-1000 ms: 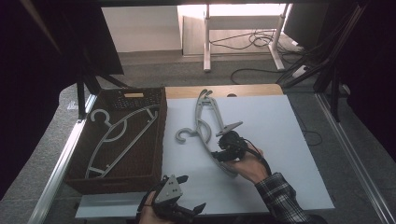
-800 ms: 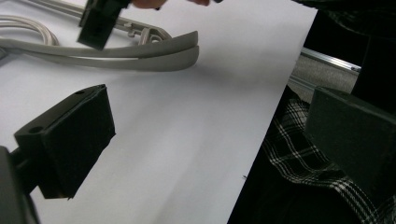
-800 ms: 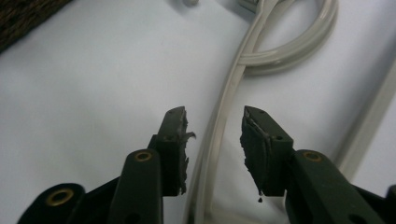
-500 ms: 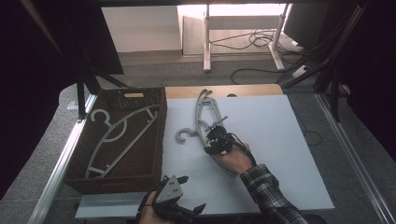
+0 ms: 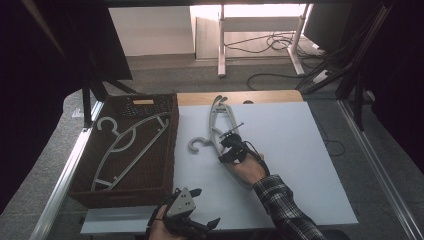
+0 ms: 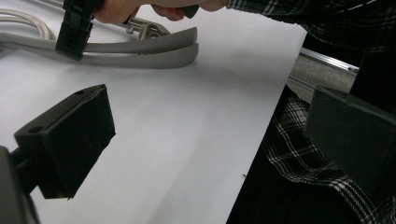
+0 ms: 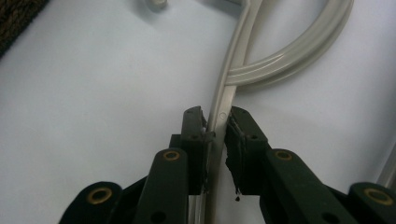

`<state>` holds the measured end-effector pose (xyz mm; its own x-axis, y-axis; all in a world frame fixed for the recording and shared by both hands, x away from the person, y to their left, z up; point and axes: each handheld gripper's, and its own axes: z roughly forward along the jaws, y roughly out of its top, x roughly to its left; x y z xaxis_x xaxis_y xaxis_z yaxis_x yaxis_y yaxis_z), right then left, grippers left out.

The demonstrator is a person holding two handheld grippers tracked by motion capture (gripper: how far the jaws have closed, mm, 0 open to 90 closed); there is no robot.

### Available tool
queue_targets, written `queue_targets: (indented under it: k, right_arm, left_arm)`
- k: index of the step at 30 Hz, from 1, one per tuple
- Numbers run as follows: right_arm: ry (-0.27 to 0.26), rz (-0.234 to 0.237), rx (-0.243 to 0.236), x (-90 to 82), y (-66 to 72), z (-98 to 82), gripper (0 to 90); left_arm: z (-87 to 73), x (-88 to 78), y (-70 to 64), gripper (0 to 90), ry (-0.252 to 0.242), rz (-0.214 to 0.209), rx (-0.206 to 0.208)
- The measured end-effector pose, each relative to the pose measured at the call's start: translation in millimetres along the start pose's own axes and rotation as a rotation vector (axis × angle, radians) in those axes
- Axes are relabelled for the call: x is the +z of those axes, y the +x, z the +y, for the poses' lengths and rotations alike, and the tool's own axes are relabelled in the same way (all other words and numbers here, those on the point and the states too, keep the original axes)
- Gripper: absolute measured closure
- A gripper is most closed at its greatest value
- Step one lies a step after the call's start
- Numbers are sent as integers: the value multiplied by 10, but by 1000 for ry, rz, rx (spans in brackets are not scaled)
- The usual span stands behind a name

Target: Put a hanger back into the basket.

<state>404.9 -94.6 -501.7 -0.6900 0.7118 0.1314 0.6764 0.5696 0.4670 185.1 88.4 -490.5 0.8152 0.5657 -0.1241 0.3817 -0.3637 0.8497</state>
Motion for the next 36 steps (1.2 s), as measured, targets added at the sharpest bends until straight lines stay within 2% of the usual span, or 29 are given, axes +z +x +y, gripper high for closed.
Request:
queue_targets:
  k: [6,8,10,14,21,29,32,36]
  right_arm:
    - [-34,-18,65,-83,-43,-8,817]
    - [-36,-24,72,-99,-56,-8,821]
    - [-52,-2,93,-155,-97,-15,823]
    - [-86,3,109,-227,-96,-21,823]
    - [-129,20,117,-333,-102,-39,824]
    - [-197,52,118,-532,-124,-62,825]
    - [-224,75,113,-629,-133,-101,825]
    - [-246,91,108,-691,-139,-148,824]
  left_arm:
    - [3,-10,7,20,-4,0,-2]
    - [3,-10,8,20,-4,-1,-3]
    - [3,-9,9,20,-5,-1,-4]
    - [4,-14,12,20,-7,4,-5]
    - [5,-25,26,20,-12,5,-13]
    - [10,-27,29,22,-18,2,-22]
    - [17,-34,42,24,-24,-5,-49]
    - [21,-42,50,27,-30,-9,-62]
